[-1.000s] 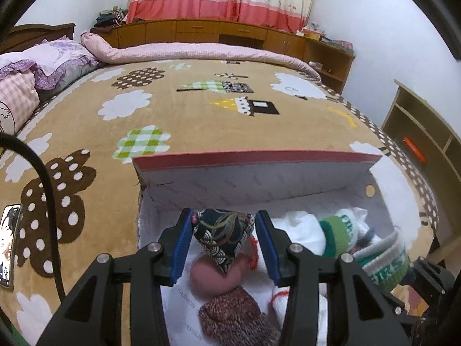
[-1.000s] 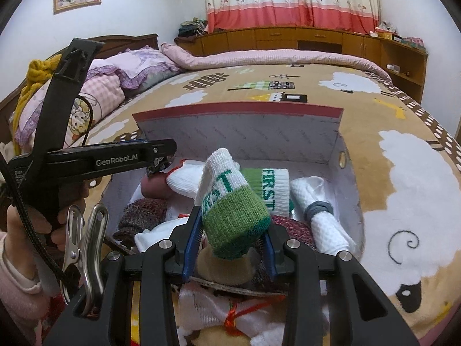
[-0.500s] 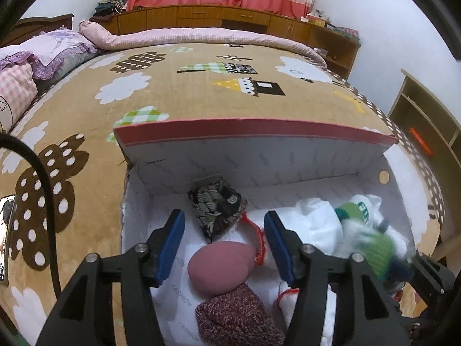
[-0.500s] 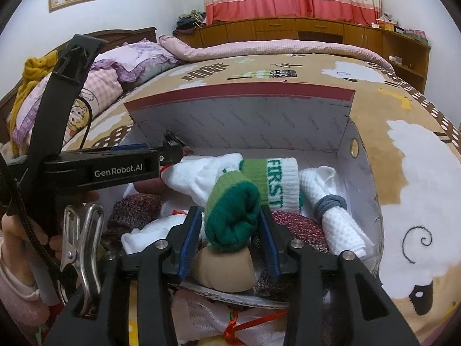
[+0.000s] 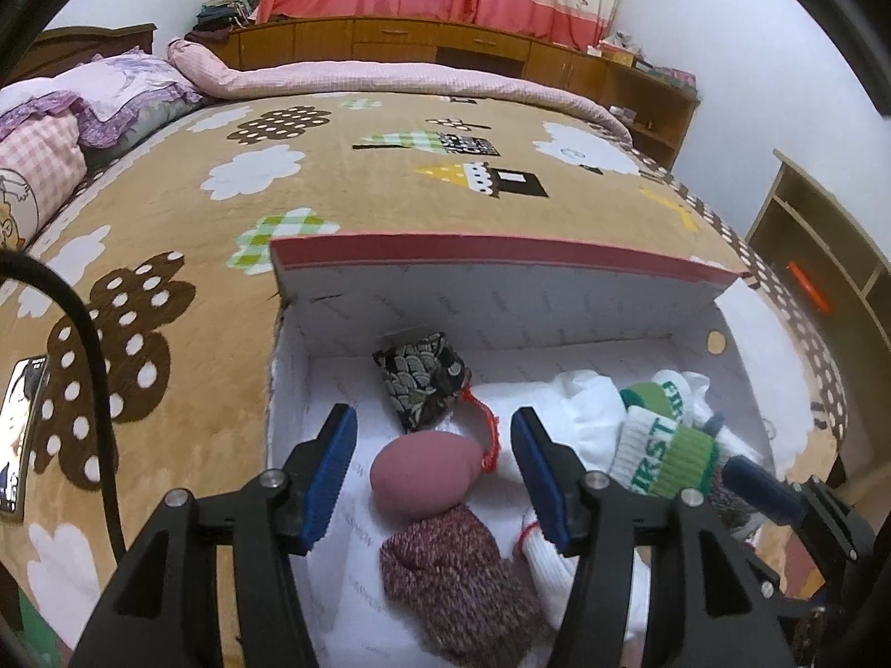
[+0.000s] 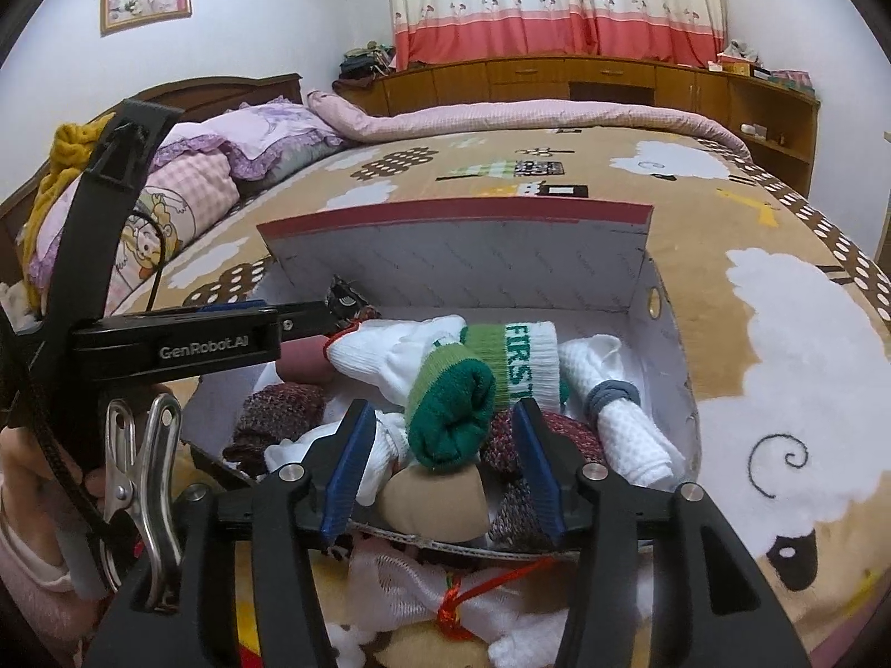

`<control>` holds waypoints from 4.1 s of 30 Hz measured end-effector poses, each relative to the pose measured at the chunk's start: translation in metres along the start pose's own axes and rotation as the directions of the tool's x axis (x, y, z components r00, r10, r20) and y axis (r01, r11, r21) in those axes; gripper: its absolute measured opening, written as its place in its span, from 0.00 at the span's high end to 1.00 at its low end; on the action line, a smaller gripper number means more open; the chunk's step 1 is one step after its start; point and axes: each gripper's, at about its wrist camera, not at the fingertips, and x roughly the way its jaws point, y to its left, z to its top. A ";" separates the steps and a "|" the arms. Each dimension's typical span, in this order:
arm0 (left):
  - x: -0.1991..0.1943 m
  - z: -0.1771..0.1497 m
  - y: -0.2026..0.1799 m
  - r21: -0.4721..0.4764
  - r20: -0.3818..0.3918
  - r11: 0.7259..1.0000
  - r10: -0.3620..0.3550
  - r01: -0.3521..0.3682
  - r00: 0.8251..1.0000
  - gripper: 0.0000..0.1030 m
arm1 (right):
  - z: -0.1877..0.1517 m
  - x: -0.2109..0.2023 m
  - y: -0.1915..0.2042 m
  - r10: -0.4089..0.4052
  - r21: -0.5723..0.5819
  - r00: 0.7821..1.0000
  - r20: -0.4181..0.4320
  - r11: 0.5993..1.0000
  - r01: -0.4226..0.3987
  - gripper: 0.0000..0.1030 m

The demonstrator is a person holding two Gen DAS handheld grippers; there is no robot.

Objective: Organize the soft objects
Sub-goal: 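Open both tools to release the sachet and FIRST sock in the box, then withdraw both open tools from the box toward the towel roll and tasseled sock, then grasp the white towel roll with the right tool while the left grasps the red-tasseled white sock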

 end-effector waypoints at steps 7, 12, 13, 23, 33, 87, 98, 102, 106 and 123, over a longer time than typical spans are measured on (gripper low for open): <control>-0.017 -0.008 -0.001 -0.002 0.004 1.000 -0.001 0.001 1.000 0.40 | -0.004 -0.012 -0.003 -0.006 0.022 1.000 0.017 1.000 0.006 0.49; -0.029 -0.016 -0.002 -0.003 0.007 1.000 -0.009 0.009 1.000 0.40 | -0.007 -0.021 -0.008 -0.015 0.042 0.999 0.029 0.999 0.014 0.49; -0.031 -0.017 -0.003 -0.005 0.007 1.000 -0.012 0.012 1.000 0.40 | -0.007 -0.023 -0.009 -0.016 0.046 0.999 0.031 0.999 0.015 0.49; -0.053 -0.033 -0.005 -0.015 0.012 0.999 -0.029 0.029 1.000 0.39 | -0.017 -0.041 -0.018 -0.027 0.078 0.999 0.042 0.997 0.024 0.49; -0.068 -0.048 -0.010 -0.021 0.000 0.998 -0.067 0.067 0.998 0.39 | -0.029 -0.058 -0.025 -0.044 0.098 0.998 0.046 0.994 0.039 0.49; -0.016 -0.103 -0.086 -0.045 -0.169 0.964 -0.266 0.262 0.949 0.34 | -0.090 -0.076 -0.084 -0.130 0.227 0.991 -0.029 0.965 0.133 0.49; 0.006 -0.100 -0.101 -0.055 -0.182 0.976 -0.217 0.211 0.959 0.34 | -0.097 -0.075 -0.093 -0.137 0.245 0.990 -0.041 0.959 0.143 0.49; 0.008 -0.102 -0.105 -0.036 -0.176 0.981 -0.193 0.190 0.965 0.34 | -0.099 -0.071 -0.095 -0.133 0.254 0.990 -0.052 0.957 0.142 0.49; 0.007 -0.105 -0.104 -0.034 -0.168 0.983 -0.183 0.180 0.969 0.46 | -0.099 -0.070 -0.094 -0.128 0.250 0.990 -0.056 0.958 0.139 0.49; -0.023 -0.106 -0.067 -0.085 -0.136 0.974 -0.220 0.210 0.966 0.73 | -0.094 -0.063 -0.081 -0.087 0.259 0.993 -0.078 0.960 0.105 0.49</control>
